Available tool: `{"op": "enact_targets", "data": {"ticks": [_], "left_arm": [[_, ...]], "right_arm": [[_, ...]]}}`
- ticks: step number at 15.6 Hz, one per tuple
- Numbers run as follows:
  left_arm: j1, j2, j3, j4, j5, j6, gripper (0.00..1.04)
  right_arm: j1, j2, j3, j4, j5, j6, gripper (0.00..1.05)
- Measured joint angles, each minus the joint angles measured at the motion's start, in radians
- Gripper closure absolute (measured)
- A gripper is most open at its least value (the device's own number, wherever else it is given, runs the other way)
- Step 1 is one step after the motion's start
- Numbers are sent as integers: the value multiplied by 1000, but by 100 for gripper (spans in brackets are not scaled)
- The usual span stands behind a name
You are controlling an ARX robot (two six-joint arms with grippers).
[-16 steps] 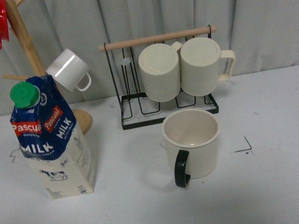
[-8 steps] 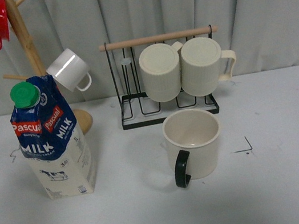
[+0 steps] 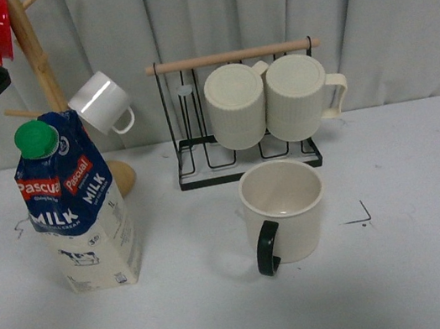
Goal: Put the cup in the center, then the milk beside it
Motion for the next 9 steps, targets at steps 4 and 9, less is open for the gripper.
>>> {"op": "enact_targets", "data": {"ticks": [4, 9], "left_arm": [[-1, 34, 25, 0, 4, 5, 7], [-2, 68, 40, 4, 10, 9, 7]], "right_arm": [[0, 0, 0, 0, 0, 0, 6], [0, 0, 0, 0, 0, 0, 6]]}}
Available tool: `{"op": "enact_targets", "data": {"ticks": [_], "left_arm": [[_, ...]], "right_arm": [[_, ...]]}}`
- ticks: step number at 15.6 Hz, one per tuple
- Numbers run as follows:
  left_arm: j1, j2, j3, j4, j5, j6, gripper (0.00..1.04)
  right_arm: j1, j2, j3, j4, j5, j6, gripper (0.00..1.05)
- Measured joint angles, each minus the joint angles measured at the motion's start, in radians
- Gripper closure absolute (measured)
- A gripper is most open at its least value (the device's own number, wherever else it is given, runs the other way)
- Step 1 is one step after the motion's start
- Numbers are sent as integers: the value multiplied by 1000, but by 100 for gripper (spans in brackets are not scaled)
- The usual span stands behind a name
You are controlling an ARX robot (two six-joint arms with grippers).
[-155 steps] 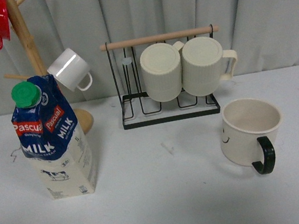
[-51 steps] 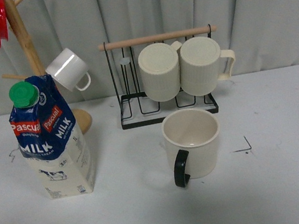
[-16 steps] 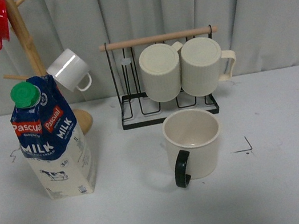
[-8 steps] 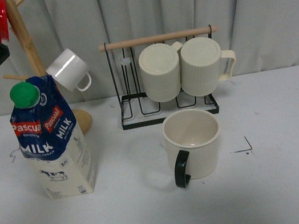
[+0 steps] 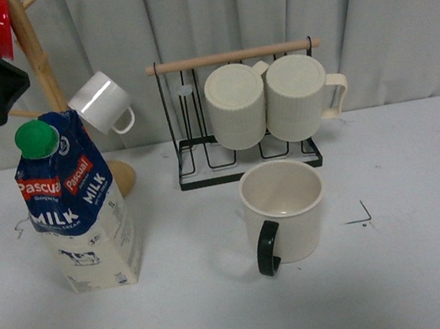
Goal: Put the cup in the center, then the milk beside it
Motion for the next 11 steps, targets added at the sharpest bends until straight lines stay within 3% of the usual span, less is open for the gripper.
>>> {"op": "enact_targets", "data": {"ticks": [11], "left_arm": [[-35, 374, 50, 162, -114, 2, 7]], "right_arm": [[0, 0, 0, 0, 0, 0, 6]]}}
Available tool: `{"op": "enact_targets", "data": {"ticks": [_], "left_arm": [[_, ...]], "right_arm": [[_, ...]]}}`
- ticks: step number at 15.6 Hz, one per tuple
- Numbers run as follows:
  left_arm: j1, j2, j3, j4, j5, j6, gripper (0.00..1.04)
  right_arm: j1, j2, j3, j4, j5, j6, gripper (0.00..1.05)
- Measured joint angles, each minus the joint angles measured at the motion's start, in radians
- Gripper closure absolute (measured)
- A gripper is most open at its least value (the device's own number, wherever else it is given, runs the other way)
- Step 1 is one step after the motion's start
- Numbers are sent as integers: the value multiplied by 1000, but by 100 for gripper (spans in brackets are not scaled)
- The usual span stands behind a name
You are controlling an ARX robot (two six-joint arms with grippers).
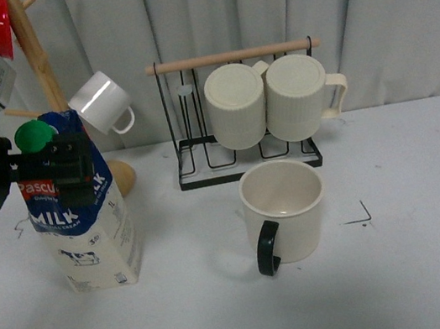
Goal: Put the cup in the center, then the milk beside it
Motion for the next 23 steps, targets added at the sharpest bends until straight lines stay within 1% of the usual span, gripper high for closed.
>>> {"op": "enact_targets", "data": {"ticks": [1, 2, 3, 5, 6, 8, 10, 11, 12, 14, 15, 17, 20, 23], "left_arm": [[0, 14, -5, 10, -6, -8, 7], [-1, 21, -12, 14, -10, -8, 9], [-3, 23, -20, 21, -10, -12, 18], [-9, 23, -21, 28, -14, -12, 33], [-15, 23, -21, 27, -14, -12, 42], [-24, 15, -21, 24, -16, -13, 67], [-32, 12, -21, 14, -29, -16, 87], [-41, 6, -21, 6, -43, -16, 93], [-69, -5, -16, -17, -73, -20, 95], [-114, -13, 0, -35, -96, -28, 95], [-163, -13, 26, -37, -108, -35, 95], [-231, 4, 88, -18, -127, -45, 95], [-292, 61, 116, -12, -152, -69, 95], [-324, 91, 116, -17, -170, -79, 96]], "right_arm": [[0, 0, 0, 0, 0, 0, 6], [0, 0, 0, 0, 0, 0, 6], [0, 0, 0, 0, 0, 0, 6], [0, 0, 0, 0, 0, 0, 6], [0, 0, 0, 0, 0, 0, 6], [0, 0, 0, 0, 0, 0, 6], [0, 0, 0, 0, 0, 0, 6], [0, 0, 0, 0, 0, 0, 6], [0, 0, 0, 0, 0, 0, 6], [0, 0, 0, 0, 0, 0, 6], [0, 0, 0, 0, 0, 0, 6], [0, 0, 0, 0, 0, 0, 6], [0, 0, 0, 0, 0, 0, 6], [0, 0, 0, 0, 0, 0, 6]]}}
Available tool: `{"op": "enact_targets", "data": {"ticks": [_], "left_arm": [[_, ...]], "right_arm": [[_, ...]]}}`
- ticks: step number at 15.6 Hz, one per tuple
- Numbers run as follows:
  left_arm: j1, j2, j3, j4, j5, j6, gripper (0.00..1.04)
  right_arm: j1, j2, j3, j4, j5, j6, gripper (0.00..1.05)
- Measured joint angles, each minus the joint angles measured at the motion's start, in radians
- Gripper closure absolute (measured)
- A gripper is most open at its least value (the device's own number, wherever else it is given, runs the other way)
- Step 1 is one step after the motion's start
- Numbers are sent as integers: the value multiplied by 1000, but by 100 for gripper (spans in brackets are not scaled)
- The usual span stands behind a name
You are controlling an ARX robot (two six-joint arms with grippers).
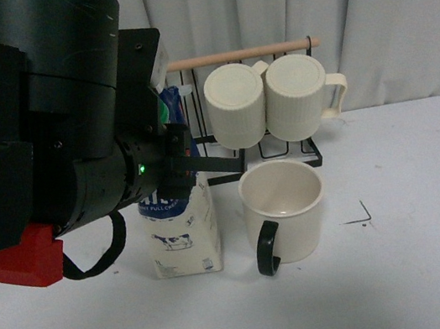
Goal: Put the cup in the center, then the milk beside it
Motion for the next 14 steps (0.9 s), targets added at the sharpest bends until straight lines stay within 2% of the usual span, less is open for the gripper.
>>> {"op": "enact_targets", "data": {"ticks": [9, 14], "left_arm": [[-55, 74, 33, 64, -87, -16, 95], [-71, 37, 51, 72, -82, -40, 40]], "right_arm": [[0, 0, 0, 0, 0, 0, 6], [0, 0, 0, 0, 0, 0, 6]]}}
